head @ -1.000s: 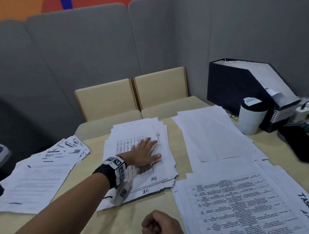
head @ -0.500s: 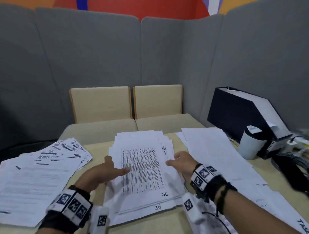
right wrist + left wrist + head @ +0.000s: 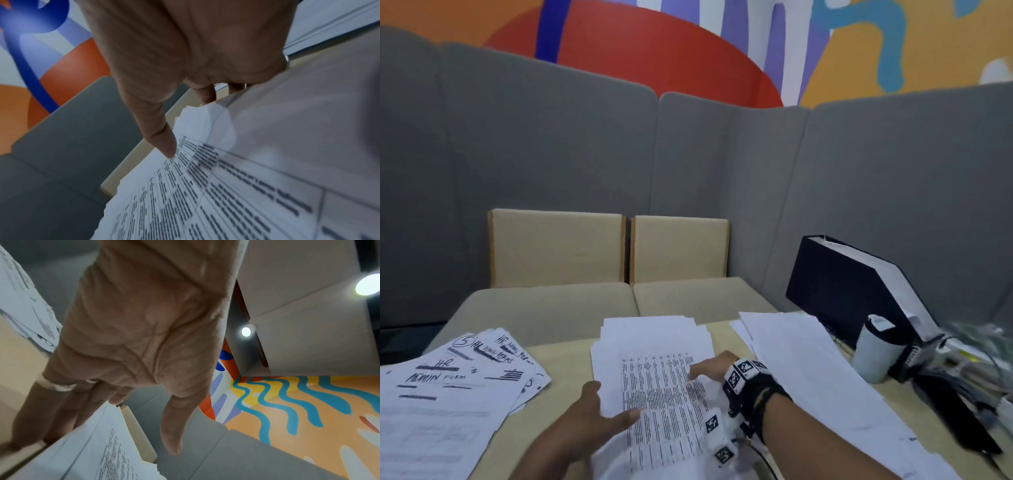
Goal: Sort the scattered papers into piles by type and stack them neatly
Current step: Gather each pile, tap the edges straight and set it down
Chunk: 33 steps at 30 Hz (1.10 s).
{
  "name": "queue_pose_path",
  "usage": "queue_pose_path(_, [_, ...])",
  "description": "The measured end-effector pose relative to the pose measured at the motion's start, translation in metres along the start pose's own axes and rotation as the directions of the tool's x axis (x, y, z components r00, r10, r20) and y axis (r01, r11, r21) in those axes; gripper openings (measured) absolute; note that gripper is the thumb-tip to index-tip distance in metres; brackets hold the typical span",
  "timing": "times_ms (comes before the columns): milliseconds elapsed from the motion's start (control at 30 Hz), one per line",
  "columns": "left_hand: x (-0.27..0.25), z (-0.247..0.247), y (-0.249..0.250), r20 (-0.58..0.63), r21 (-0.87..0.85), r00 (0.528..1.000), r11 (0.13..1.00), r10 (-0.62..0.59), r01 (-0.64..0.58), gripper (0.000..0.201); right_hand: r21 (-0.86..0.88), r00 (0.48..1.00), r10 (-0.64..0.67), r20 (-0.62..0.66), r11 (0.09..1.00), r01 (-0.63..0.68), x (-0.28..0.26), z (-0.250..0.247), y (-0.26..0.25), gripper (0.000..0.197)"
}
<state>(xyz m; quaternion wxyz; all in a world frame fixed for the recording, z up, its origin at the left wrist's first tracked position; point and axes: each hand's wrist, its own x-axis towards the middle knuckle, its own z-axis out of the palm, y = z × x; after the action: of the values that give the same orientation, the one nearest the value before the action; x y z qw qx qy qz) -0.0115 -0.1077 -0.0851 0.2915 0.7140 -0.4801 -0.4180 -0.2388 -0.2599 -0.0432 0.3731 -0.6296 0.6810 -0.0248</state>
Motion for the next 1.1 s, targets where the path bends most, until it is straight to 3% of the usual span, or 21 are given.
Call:
queue_pose_path(67, [0.0, -0.004, -0.01, 0.005, -0.051, 1.0, 0.999, 0.016, -0.016, 0.161, -0.025, 1.0, 0.007, 0.003, 1.0, -0.007, -0.001, -0.004, -0.002, 0.062])
queue_pose_path(100, [0.0, -0.005, -0.015, -0.002, -0.087, 1.0, 0.996, 0.012, -0.012, 0.158, -0.031, 1.0, 0.009, -0.004, 0.999, -0.009, -0.001, -0.006, -0.003, 0.052])
queue_pose_path(200, [-0.006, -0.01, -0.02, 0.003, -0.164, 1.0, 0.986, -0.003, 0.003, 0.112, -0.074, 1.0, 0.012, -0.019, 0.997, -0.014, 0.001, -0.007, -0.003, 0.032])
queue_pose_path(267, [-0.008, -0.011, -0.024, -0.013, -0.192, 1.0, 0.981, -0.008, 0.005, 0.079, -0.128, 0.999, 0.033, 0.016, 0.991, -0.031, 0.001, -0.003, -0.006, 0.037])
queue_pose_path(367, [-0.011, -0.011, -0.03, -0.02, -0.254, 1.0, 0.967, -0.008, 0.003, 0.062, -0.146, 0.999, 0.031, 0.021, 0.989, -0.028, 0.012, 0.006, -0.004, 0.065])
queue_pose_path(500, [-0.005, -0.015, -0.041, -0.005, -0.31, 1.0, 0.951, -0.002, 0.0, 0.068, -0.171, 1.0, -0.009, -0.002, 0.985, 0.008, 0.014, 0.013, -0.007, 0.053])
queue_pose_path(533, [-0.003, -0.016, -0.043, 0.001, -0.325, 1.0, 0.946, -0.003, 0.003, 0.073, -0.157, 0.999, -0.033, -0.001, 0.987, 0.032, 0.014, 0.01, -0.01, 0.058])
queue_pose_path(633, [-0.007, -0.022, -0.042, 0.026, -0.391, 1.0, 0.92, -0.01, 0.02, 0.079, -0.1, 0.999, -0.036, 0.006, 0.994, 0.037, 0.016, 0.007, -0.014, 0.098])
queue_pose_path(667, [-0.01, -0.024, -0.041, 0.045, -0.413, 0.999, 0.91, -0.02, 0.037, 0.078, -0.121, 0.999, -0.035, -0.002, 0.992, 0.035, 0.012, 0.006, -0.013, 0.097])
queue_pose_path(767, [-0.019, -0.029, -0.04, 0.063, -0.471, 0.998, 0.881, -0.01, 0.039, 0.081, -0.105, 0.992, -0.118, -0.042, 0.988, 0.113, 0.003, 0.011, -0.006, 0.047])
queue_pose_path(833, [-0.022, -0.031, -0.042, 0.06, -0.494, 0.998, 0.869, 0.003, 0.027, 0.084, -0.016, 0.944, -0.293, -0.15, 0.956, 0.294, -0.001, 0.021, 0.002, 0.041])
queue_pose_path(900, [-0.026, -0.033, -0.044, 0.056, -0.504, 0.998, 0.864, 0.016, 0.015, 0.095, 0.035, 0.851, -0.449, -0.272, 0.879, 0.475, -0.02, 0.028, 0.007, 0.046])
queue_pose_path(1033, [-0.036, -0.043, -0.036, -0.04, -0.385, 0.993, 0.915, 0.11, -0.117, 0.132, 0.104, 0.712, -0.559, -0.425, 0.751, 0.652, -0.079, 0.023, 0.005, 0.048])
queue_pose_path(1100, [-0.047, -0.048, -0.023, -0.142, -0.436, 0.955, 0.85, 0.259, -0.296, 0.107, 0.148, 0.682, -0.56, -0.471, 0.712, 0.687, -0.099, 0.016, 0.001, 0.044])
